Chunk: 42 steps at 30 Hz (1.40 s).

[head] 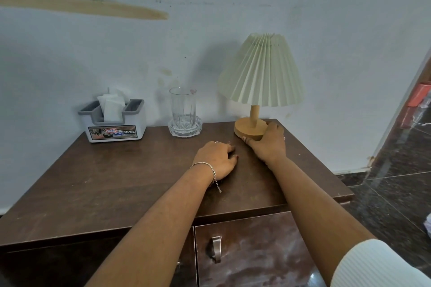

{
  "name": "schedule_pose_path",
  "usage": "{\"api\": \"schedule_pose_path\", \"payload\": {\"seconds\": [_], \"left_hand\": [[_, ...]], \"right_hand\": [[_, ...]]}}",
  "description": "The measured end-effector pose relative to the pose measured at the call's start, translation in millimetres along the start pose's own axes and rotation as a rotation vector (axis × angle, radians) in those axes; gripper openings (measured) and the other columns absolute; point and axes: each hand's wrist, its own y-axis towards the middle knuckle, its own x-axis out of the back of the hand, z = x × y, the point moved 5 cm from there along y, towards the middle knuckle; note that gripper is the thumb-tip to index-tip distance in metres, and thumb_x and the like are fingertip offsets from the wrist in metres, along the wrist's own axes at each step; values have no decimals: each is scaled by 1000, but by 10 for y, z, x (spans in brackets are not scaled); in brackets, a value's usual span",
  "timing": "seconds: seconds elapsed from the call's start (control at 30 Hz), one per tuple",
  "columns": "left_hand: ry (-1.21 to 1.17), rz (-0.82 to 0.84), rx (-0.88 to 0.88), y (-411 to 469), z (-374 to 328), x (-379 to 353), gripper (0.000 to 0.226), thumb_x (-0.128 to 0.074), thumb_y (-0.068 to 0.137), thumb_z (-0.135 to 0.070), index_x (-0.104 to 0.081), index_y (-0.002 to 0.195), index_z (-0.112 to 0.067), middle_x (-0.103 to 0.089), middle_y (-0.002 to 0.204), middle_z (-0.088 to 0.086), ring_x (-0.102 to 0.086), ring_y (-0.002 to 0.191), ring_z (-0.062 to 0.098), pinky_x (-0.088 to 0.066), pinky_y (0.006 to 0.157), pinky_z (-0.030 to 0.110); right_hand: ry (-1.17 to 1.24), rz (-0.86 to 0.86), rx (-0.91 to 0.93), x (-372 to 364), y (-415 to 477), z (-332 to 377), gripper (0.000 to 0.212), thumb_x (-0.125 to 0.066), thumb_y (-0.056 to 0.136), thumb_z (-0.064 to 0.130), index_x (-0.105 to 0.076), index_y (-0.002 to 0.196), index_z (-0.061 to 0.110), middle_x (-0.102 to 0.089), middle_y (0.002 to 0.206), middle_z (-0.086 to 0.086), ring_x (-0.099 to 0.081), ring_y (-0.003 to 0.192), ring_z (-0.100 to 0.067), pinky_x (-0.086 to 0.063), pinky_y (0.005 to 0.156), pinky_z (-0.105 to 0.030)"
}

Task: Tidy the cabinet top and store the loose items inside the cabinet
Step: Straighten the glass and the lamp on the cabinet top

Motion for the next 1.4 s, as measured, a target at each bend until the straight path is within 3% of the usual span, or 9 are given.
{"api": "schedule_pose_path", "payload": {"seconds": [0.23,0.37,0.5,0.73,0.87,1.03,1.2,1.3,1.4], "left_hand": [[-67,1,-15,-97,38,14,44,-46,94,-39,-50,136,-25,-44,146,-4,-39,135,19,-34,111,34],[-129,-64,48,-234,258,125,49,-55,90,-36,-49,135,-21,-35,150,4,-34,137,22,-31,112,34],[-259,-244,200,-511,749,366,47,-61,86,-31,-52,131,-21,-46,139,8,-42,129,23,-34,107,33],[-378,-267,508,-1075,1734,528,68,-68,84,-30,-37,139,-7,-45,142,11,-41,131,27,-31,111,36],[-329,-253,599,-1209,2101,644,73,-68,84,-34,-34,141,-3,-42,142,17,-38,133,30,-30,112,37],[-444,-331,651,-1171,2435,739,75,-68,82,-24,-28,142,-2,-38,145,15,-36,135,30,-31,112,37],[-765,-464,709,-1036,2670,763,47,-61,81,-10,-36,120,-14,-52,111,2,-53,90,17,-41,80,27],[-828,-467,687,-983,2737,749,37,-60,76,-10,-40,104,-23,-60,109,4,-57,94,20,-49,88,35],[-820,-432,655,-948,2761,734,37,-58,72,-11,-49,107,-20,-64,106,5,-62,95,22,-52,91,41]], "right_hand": [[-60,-37,68,65,-212,40,92,-76,75,44,-30,143,2,-36,144,-16,-27,138,-30,-27,114,-43],[-19,-50,87,80,-414,143,79,-72,80,40,-36,138,2,-40,141,-16,-30,136,-31,-26,113,-43],[-23,-8,167,5,-684,400,62,-68,84,33,-40,133,6,-40,138,-14,-38,128,-34,-33,106,-41],[-141,240,469,-655,-1112,1230,60,-59,89,29,-34,139,7,-35,142,-11,-36,133,-28,-30,112,-36],[-90,417,485,-1137,-1190,1609,68,-57,91,25,-24,145,0,-29,150,-15,-26,140,-28,-19,114,-34],[-4,452,434,-1443,-1024,1826,75,-58,86,11,-19,149,0,-25,155,-16,-22,144,-27,-16,116,-29],[-151,506,581,-1639,-940,1919,71,-44,91,11,-8,151,-1,-17,158,-17,-21,144,-29,-18,118,-33],[-212,490,619,-1674,-896,1943,68,-38,92,13,-7,152,3,-21,158,-14,-26,142,-28,-22,116,-36],[-243,484,624,-1687,-870,1951,67,-37,93,15,-8,153,7,-27,155,-12,-29,140,-27,-26,113,-40]]}}
